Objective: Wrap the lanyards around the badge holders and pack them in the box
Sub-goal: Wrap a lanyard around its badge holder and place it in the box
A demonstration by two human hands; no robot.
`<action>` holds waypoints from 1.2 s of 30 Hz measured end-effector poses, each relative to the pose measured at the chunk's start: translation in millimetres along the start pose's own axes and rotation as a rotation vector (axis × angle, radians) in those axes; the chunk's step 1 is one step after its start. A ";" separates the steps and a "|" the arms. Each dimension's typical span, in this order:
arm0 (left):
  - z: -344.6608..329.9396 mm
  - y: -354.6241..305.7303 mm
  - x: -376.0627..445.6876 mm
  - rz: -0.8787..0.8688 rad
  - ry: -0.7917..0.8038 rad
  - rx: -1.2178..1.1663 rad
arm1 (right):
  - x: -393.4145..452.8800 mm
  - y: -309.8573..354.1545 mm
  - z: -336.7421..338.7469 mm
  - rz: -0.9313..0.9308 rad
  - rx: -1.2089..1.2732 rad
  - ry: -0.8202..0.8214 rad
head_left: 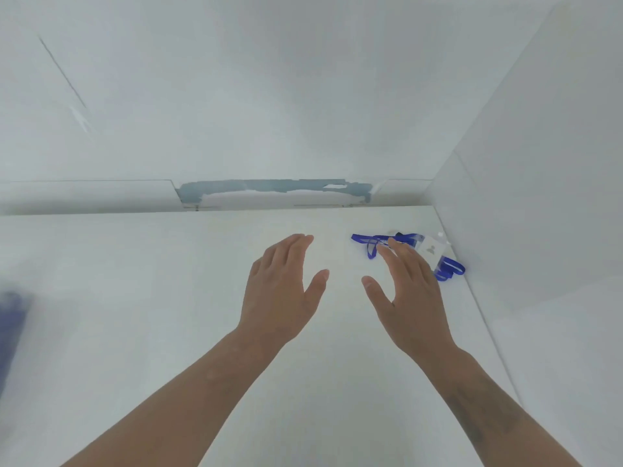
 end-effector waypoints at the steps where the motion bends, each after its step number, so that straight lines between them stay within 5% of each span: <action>1: -14.2 -7.5 5.4 -0.004 0.027 -0.003 | 2.3 -13.2 -1.1 -0.013 -0.012 0.000; 19: -275.7 -101.8 108.5 0.074 0.428 -0.149 | 92.3 -249.8 -80.5 -0.528 0.020 0.080; 29: -335.1 -116.6 131.8 0.185 0.468 -0.208 | 101.2 -265.0 -87.8 -0.504 -0.032 -0.055; 36: -324.1 -109.9 126.0 0.349 0.488 -0.352 | 91.2 -256.6 -77.4 -0.619 0.276 -0.109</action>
Point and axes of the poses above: each hand's wrist, its own x-axis towards the middle knuckle, its own z-axis out of the back of the hand, y = z × x, the point moved 7 cm from there along x, towards the middle knuckle, and after that the axes turned 6 degrees about -y, right-handed, at the moved point
